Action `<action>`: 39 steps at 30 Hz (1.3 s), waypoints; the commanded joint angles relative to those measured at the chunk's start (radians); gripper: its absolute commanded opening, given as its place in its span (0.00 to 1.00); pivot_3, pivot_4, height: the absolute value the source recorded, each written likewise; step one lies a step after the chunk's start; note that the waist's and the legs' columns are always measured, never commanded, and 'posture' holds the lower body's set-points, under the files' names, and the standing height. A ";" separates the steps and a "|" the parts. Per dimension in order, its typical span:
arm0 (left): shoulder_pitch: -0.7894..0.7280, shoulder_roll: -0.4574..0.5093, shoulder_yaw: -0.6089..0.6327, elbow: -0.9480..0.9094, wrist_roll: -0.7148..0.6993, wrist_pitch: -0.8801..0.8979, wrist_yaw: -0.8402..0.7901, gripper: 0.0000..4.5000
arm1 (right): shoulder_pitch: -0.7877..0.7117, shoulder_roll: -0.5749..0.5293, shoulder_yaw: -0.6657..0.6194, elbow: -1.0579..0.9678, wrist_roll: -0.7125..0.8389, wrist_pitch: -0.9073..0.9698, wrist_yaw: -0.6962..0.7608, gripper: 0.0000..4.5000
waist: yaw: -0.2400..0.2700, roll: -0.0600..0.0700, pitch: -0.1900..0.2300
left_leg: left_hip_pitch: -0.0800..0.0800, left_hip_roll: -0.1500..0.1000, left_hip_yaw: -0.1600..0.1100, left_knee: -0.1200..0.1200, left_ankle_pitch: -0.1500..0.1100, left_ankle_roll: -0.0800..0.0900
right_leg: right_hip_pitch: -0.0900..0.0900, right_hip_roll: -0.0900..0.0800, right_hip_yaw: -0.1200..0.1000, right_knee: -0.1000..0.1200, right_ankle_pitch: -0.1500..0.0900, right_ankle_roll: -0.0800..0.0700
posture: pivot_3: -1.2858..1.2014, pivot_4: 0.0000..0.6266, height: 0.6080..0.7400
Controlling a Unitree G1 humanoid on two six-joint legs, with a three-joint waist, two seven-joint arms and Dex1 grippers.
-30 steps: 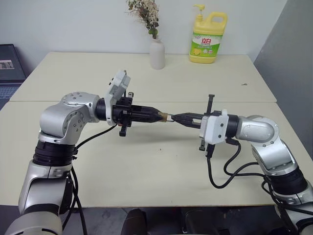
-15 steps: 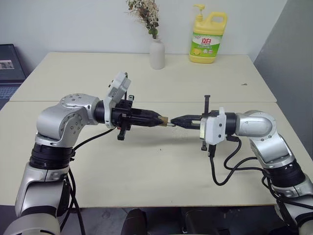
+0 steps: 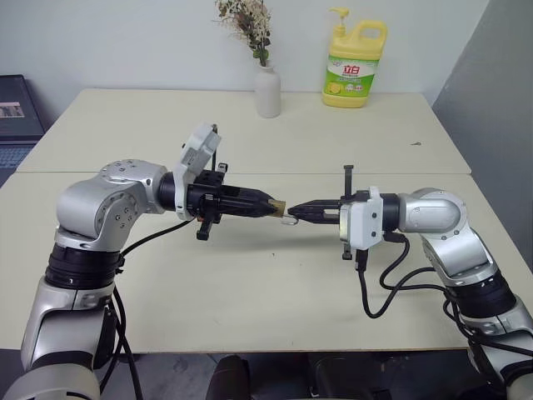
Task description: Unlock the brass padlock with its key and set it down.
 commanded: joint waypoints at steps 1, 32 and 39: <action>-0.010 0.005 0.031 -0.022 -0.021 -0.003 0.004 0.03 | 0.002 -0.003 -0.007 -0.046 0.029 0.009 0.012 0.00 | 0.000 0.000 0.000 | 0.000 0.000 0.000 0.000 0.000 0.000 | 0.000 0.000 0.000 0.000 0.000 0.000 | 0.52 0.24 1.00; 0.237 -0.061 -0.055 0.037 0.178 -0.021 0.307 0.03 | 0.287 -0.138 -0.076 -0.427 0.135 0.580 -0.128 0.00 | 0.004 0.000 0.000 | 0.002 -0.001 -0.003 0.000 0.000 0.000 | 0.003 0.000 -0.001 0.000 -0.002 0.004 | 0.52 0.24 1.00; 0.268 -0.081 -0.057 0.072 0.204 -0.041 0.310 0.03 | 0.277 -0.161 -0.069 -0.429 0.169 0.667 -0.105 0.00 | 0.004 0.000 0.000 | 0.002 -0.001 -0.003 0.000 0.000 0.000 | 0.003 0.000 -0.001 -0.001 -0.002 0.004 | 0.52 0.24 1.00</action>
